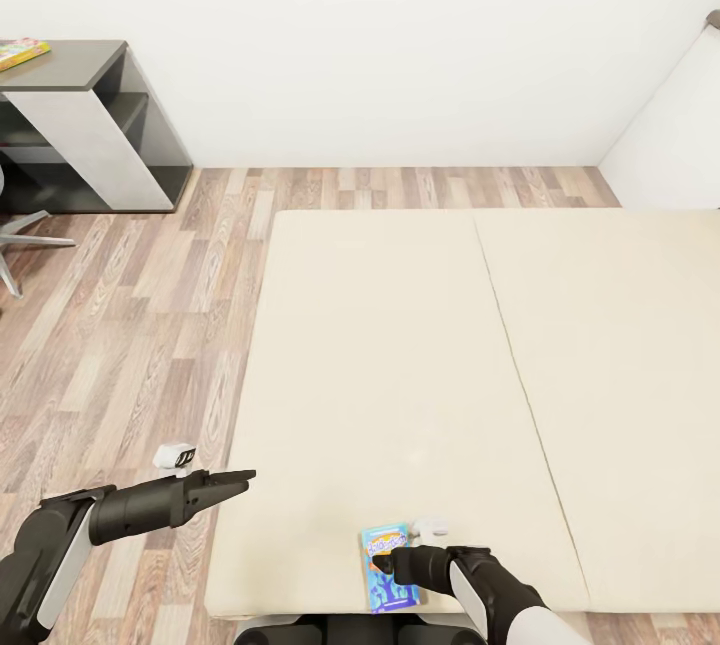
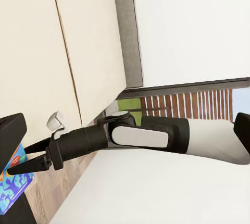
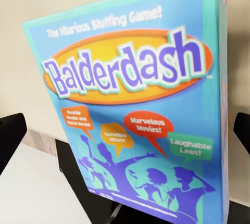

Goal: Put all the toys in the child's room - the three board games (two on the bed and one on the table), the two jigsaw puzzles on the table, and the tennis ball on the table - inside the toy box on the table in the child's room.

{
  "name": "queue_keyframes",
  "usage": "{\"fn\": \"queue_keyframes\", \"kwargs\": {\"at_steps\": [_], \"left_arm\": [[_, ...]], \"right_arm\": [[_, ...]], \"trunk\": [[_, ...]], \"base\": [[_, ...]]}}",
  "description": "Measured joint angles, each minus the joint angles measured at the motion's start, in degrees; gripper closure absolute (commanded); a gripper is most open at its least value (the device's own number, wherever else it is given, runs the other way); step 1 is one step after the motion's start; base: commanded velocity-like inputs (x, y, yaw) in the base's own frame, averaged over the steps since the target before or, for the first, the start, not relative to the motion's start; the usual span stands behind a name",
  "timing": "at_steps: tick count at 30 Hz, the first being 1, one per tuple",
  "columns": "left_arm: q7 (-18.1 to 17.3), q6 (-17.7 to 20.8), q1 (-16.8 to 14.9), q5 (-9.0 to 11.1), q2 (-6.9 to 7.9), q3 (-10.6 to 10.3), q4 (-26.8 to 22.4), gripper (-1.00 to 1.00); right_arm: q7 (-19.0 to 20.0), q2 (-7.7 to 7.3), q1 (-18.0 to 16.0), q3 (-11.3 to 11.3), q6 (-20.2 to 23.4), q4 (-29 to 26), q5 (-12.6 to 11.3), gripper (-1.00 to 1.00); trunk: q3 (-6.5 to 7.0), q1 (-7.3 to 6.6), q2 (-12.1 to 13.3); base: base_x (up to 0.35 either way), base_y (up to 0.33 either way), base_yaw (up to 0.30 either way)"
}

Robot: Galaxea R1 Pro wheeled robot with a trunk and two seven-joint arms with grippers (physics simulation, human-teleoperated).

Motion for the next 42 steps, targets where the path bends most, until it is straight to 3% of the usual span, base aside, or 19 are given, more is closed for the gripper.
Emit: {"fn": "queue_keyframes", "kwargs": {"at_steps": [36, 42], "left_arm": [[-0.02, 0.0, 0.0, 0.01, 0.08, 0.05, 0.0, -1.0], [0.0, 0.0, 0.0, 0.0, 0.0, 2.03, 0.0, -1.0]], "right_arm": [[0.18, -0.1, 0.0, 0.02, 0.09, 0.0, 0.06, -1.0], [0.29, -0.19, 0.0, 0.0, 0.16, 0.0, 0.0, -1.0]], "trunk": [[0.0, 0.0, 0.0], [0.0, 0.0, 0.0]], "base": [[0.0, 0.018, 0.0], [0.0, 0.008, 0.0]]}}
